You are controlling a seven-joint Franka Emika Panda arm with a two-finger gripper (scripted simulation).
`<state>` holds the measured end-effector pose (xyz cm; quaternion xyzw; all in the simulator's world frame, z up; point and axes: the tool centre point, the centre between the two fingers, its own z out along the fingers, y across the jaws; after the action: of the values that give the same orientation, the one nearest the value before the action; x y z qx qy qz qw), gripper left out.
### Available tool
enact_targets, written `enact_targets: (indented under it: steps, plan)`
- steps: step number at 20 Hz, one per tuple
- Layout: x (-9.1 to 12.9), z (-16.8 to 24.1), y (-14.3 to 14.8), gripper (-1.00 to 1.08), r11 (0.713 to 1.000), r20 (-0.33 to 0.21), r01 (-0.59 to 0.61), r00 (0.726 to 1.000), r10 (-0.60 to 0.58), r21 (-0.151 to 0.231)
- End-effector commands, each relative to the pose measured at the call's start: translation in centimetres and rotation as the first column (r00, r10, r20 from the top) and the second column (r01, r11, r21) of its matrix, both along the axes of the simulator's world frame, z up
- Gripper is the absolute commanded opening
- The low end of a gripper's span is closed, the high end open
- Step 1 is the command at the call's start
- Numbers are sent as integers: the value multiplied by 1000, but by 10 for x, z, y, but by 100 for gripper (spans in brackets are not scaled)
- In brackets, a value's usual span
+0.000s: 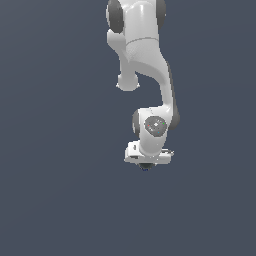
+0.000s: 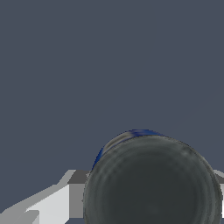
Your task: Pick up the object and move it to a goal position.
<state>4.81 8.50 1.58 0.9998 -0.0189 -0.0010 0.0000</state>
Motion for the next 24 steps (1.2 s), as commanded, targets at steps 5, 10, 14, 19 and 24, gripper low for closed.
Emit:
enact_targets:
  steps: [5,10,14,19,24]
  plan:
    - [-17,6,-30,-100,1000,1,1,1000,-1,0]
    - [-41,14,-69,-100,1000,1,1,1000,-1,0]
    - [-63,22,-107,-100,1000,1,1,1000,-1,0]
    - [-88,31,-151,-100,1000,2,1,1000,-1,0]
    - [-108,38,-186,-100,1000,2,1,1000,-1,0]
